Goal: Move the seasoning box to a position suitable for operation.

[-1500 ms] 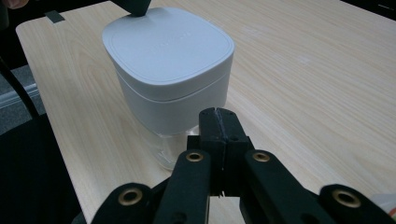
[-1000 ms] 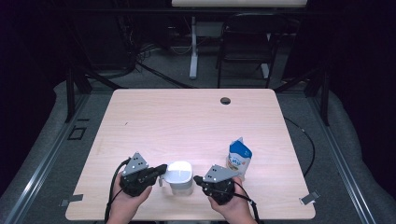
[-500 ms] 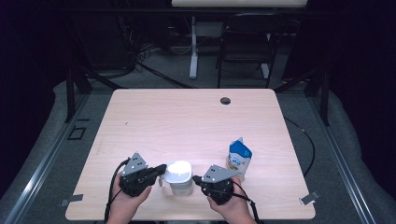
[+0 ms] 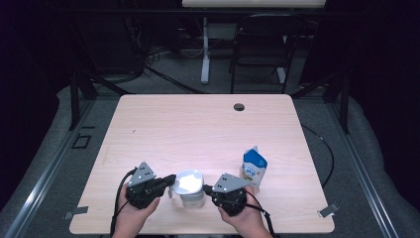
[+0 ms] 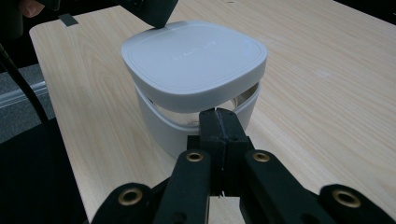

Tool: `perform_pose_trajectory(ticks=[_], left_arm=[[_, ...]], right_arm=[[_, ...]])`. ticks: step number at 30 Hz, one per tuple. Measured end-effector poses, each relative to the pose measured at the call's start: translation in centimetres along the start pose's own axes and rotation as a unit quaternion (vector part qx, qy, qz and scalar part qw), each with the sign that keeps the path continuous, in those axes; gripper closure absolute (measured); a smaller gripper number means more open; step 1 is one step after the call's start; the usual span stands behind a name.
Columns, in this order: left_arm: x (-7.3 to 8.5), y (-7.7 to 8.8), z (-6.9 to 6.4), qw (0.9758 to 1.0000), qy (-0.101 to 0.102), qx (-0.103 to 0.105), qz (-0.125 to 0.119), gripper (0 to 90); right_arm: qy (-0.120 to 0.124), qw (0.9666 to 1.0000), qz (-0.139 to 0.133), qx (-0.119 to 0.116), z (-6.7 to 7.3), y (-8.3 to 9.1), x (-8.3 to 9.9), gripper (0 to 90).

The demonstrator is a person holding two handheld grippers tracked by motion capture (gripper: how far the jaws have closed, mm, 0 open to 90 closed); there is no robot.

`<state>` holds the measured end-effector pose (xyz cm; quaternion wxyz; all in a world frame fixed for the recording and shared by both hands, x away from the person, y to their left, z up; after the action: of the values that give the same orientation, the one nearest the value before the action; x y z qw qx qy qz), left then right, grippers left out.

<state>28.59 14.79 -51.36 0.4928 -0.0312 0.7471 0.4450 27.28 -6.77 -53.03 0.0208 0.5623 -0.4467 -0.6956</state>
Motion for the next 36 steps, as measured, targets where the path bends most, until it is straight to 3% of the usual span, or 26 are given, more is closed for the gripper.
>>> perform_pose_trajectory(ticks=[18,36], left_arm=[[0.2,0.2,0.3,1.0,0.0,-0.007,0.002,90.0],[1.3,2.1,1.7,0.9994,0.025,-0.021,-0.006,83.5]], right_arm=[[-0.002,1.0,-0.004,-0.003,0.1,0.1,-0.6,90.0],[-0.007,0.9999,-0.01,-0.008,0.0,0.7,-1.6,90.0]])
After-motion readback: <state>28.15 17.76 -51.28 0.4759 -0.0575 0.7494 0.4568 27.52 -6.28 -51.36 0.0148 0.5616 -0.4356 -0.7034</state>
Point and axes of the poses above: each handheld gripper's, and its own axes: y roughly backward along the jaws, x roughly out of its underside, z roughly to its left, the point moved 4 cm from there along -y, roughly forward along the jaws, and after that the axes turned 7 degrees about z, right-handed, at the moved point
